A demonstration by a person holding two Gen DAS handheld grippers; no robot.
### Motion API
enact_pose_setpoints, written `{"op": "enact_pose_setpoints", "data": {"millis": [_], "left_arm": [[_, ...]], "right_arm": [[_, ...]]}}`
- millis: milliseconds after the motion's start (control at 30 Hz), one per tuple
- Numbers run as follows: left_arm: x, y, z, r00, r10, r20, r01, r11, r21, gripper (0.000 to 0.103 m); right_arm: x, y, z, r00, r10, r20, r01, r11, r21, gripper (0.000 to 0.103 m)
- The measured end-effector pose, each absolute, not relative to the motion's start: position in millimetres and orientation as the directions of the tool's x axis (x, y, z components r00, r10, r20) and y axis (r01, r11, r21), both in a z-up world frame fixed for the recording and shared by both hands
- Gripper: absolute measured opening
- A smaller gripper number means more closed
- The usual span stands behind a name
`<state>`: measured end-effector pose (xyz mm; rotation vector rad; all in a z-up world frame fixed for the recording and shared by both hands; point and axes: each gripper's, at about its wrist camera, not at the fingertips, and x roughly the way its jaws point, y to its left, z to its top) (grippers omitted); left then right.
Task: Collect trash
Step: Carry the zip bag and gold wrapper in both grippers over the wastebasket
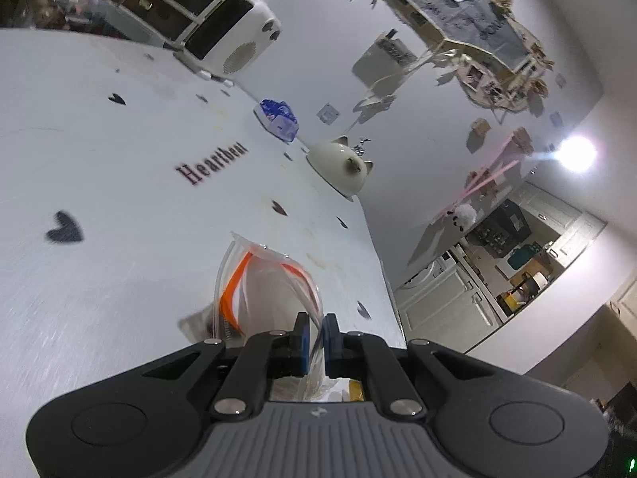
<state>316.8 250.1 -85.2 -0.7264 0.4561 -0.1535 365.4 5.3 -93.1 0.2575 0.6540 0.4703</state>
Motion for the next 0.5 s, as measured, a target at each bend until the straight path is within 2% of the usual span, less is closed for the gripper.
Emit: {"op": "enact_pose_setpoints", "data": {"millis": [133,500], "left_arm": [[288,231,-73,0.895,-0.268,-0.356,0.003,0.802,-0.597,0.006],[223,166,-33,0.932,-0.140,-0.336,0.054,0.966,-0.255,0.006]], "right_arm": [[344,-5,-85,0.711,0.482,-0.512,-0.342,0.873,0.348,0.035],[296,-36,-66,0.758,0.449,-0.473,-0.343,0.892,0.295,0.035]]}}
